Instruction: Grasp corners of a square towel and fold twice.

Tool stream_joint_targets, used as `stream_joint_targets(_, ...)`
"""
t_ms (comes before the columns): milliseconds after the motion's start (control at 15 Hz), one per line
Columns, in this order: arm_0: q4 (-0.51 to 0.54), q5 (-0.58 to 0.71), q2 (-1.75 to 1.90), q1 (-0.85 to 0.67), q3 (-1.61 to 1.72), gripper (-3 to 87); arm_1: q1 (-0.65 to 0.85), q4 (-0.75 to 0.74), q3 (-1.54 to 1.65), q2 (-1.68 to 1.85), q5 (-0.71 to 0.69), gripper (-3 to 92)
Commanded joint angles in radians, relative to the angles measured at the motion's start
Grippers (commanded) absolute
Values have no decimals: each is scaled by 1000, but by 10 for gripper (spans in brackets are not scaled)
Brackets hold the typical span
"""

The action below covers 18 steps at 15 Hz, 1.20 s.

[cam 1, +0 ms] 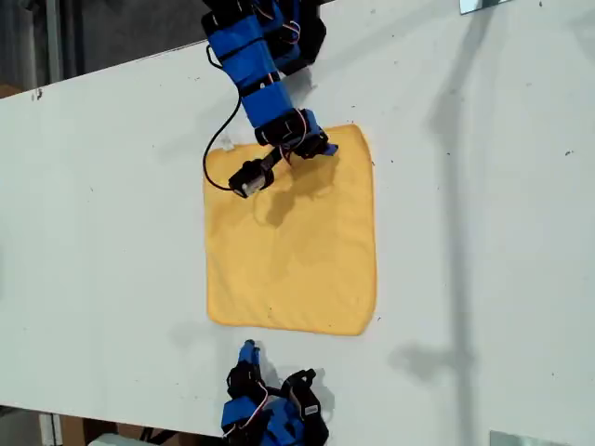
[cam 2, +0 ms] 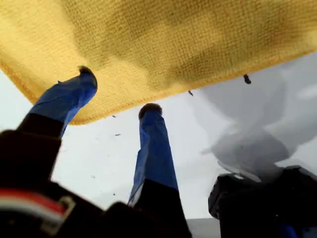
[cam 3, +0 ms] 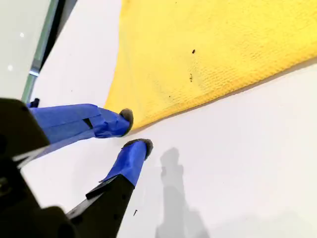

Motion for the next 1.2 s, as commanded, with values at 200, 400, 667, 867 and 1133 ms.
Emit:
stream_joint_targets(200, -5, -6, 6, 14, -2, 53, -224, 38, -123, -75, 155, 283)
stream_joint_targets(400, -3, -8, 6, 15, -2, 51, -265, 29, -189, -138, 160, 297)
stream_joint_targets(667, -3, -9, 6, 26, -2, 49, -230, -92, -189, -250, 114, 262)
stream_joint_targets(867, -3, -6, 6, 34, -2, 49, -221, -127, -198, -305, 114, 133)
stream_joint_targets(1133, -32, 25, 6, 87, -14, 43, -218, -129, -206, -304, 123, -1)
